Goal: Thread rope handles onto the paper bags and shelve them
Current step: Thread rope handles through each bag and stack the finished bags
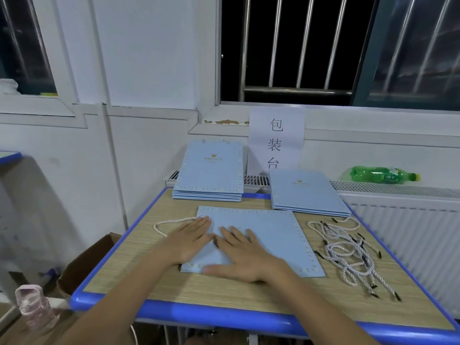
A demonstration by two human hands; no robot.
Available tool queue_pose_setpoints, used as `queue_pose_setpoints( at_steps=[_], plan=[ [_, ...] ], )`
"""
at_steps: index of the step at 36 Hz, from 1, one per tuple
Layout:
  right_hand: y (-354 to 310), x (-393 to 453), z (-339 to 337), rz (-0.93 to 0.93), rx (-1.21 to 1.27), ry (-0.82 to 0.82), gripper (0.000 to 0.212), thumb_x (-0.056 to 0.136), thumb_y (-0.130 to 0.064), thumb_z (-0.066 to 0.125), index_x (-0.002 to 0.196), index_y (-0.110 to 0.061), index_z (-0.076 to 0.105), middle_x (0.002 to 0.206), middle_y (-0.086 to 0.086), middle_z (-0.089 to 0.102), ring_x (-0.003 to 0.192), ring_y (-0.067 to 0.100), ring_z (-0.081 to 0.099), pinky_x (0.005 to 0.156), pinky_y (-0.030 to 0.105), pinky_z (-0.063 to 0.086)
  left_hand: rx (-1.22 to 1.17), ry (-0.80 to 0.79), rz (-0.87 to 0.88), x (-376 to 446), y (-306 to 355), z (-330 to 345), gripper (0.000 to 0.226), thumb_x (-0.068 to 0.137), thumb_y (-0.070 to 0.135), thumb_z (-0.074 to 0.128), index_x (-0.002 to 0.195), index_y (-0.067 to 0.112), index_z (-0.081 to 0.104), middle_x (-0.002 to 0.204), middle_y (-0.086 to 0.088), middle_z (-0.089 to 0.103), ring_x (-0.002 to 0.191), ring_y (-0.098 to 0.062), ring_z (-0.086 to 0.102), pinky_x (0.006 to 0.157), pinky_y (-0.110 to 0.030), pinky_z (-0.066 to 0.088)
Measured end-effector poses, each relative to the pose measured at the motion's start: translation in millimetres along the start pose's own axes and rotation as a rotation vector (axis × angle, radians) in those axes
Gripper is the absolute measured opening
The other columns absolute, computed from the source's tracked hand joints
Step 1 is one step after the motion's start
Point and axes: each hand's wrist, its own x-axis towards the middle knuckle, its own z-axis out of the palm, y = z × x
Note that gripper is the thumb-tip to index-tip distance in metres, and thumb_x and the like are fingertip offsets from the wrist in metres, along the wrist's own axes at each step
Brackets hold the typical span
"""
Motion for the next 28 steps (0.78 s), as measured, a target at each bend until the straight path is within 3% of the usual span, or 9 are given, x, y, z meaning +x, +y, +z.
queue_pose_setpoints(
  at_steps=[5, 8, 10, 11, 15, 19, 23, 26, 28],
  plan=[
    [10.2, -29.9, -5.8, -0.083, -0.125, 0.075, 0.088, 0.079, -0.078, 0.022, 0.152, -0.030, 0.007, 0.160, -0.003, 0.000, 0.147, 0.013, -0.002, 0.119, 0.040, 0.000, -0.160, 0.023, 0.014, -1.6, -3.6, -3.0, 0.065, 0.097, 0.054, 0.029, 0.151, 0.023, 0.012, 0.157, 0.016, 0.001, 0.142, 0.004, -0.001, 0.114, -0.018, -0.003],
    [9.6, -31.8, -2.7, -0.160, -0.366, 0.383, 0.088, 0.083, -0.071, 0.000, 0.128, -0.021, 0.055, 0.132, 0.001, 0.057, 0.119, 0.016, 0.055, 0.088, 0.032, 0.047, -0.407, 0.074, -0.017, -14.1, -6.3, -8.5, 0.118, 0.053, 0.100, 0.022, 0.147, 0.029, 0.028, 0.144, 0.029, 0.017, 0.135, 0.009, 0.012, 0.116, -0.021, 0.005],
    [13.1, -29.2, 4.2, -0.175, -0.456, 0.662, 0.066, 0.097, -0.056, 0.015, 0.079, -0.023, 0.070, 0.074, -0.009, 0.068, 0.062, 0.010, 0.066, 0.042, 0.019, 0.039, -0.628, 0.100, -0.025, -21.2, -10.3, -9.4, 0.101, 0.055, 0.099, 0.028, 0.134, 0.039, 0.049, 0.138, 0.031, 0.035, 0.135, 0.004, 0.028, 0.115, -0.024, 0.016],
    [15.1, -28.5, 3.1, -0.192, -0.488, 0.798, 0.062, 0.099, -0.049, 0.021, 0.065, -0.022, 0.066, 0.058, -0.009, 0.062, 0.048, 0.010, 0.060, 0.036, 0.016, 0.030, -0.721, 0.106, -0.014, -28.6, -8.0, -12.2, 0.081, 0.063, 0.093, 0.034, 0.121, 0.043, 0.059, 0.132, 0.029, 0.047, 0.133, -0.001, 0.036, 0.113, -0.024, 0.022],
    [15.9, -29.5, -35.4, -0.237, -0.503, 1.272, 0.059, 0.103, -0.040, 0.028, 0.058, -0.020, 0.062, 0.049, -0.006, 0.056, 0.042, 0.013, 0.055, 0.038, 0.021, 0.036, -0.911, 0.322, 0.107, -52.7, -2.1, -23.8, 0.081, 0.039, 0.098, 0.042, 0.101, 0.050, 0.061, 0.120, 0.017, 0.059, 0.113, -0.001, 0.051, 0.101, -0.023, 0.034],
    [2.6, -24.7, -90.2, -0.268, -0.447, 1.558, 0.047, 0.100, -0.035, 0.044, 0.060, -0.017, 0.061, 0.053, -0.004, 0.057, 0.050, 0.017, 0.055, 0.054, 0.029, 0.036, -0.755, 0.467, 0.292, -67.5, 17.3, -40.5, 0.051, 0.065, 0.078, 0.053, 0.103, 0.044, 0.064, 0.105, 0.033, 0.065, 0.101, 0.011, 0.059, 0.082, -0.006, 0.043],
    [-5.5, -14.3, -129.3, -0.151, -0.358, 1.554, 0.035, 0.091, -0.033, 0.051, 0.062, -0.014, 0.060, 0.055, -0.003, 0.056, 0.054, 0.022, 0.052, 0.061, 0.031, 0.030, -0.815, 0.546, 0.321, -66.7, 22.4, -48.9, 0.050, 0.071, 0.072, 0.059, 0.098, 0.032, 0.070, 0.102, 0.007, 0.072, 0.097, -0.014, 0.068, 0.084, -0.032, 0.054],
    [-2.3, -6.0, -133.9, -0.088, -0.311, 1.388, 0.036, 0.090, -0.034, 0.045, 0.066, -0.012, 0.060, 0.058, -0.001, 0.059, 0.058, 0.024, 0.055, 0.063, 0.031, 0.033, -1.029, 0.408, 0.250, -72.1, 30.6, -60.0, 0.019, 0.089, 0.029, 0.063, 0.101, 0.015, 0.068, 0.095, 0.004, 0.075, 0.089, -0.014, 0.071, 0.074, -0.023, 0.054],
    [3.8, 1.8, -125.9, -0.041, -0.240, 1.182, 0.035, 0.094, -0.032, 0.046, 0.068, -0.011, 0.057, 0.066, 0.003, 0.061, 0.067, 0.028, 0.057, 0.066, 0.031, 0.030, -1.100, 0.247, 0.207, -73.2, 28.8, -60.9, 0.027, 0.085, 0.033, 0.065, 0.103, 0.012, 0.068, 0.096, -0.001, 0.075, 0.087, -0.017, 0.071, 0.067, -0.021, 0.054]
  ],
)
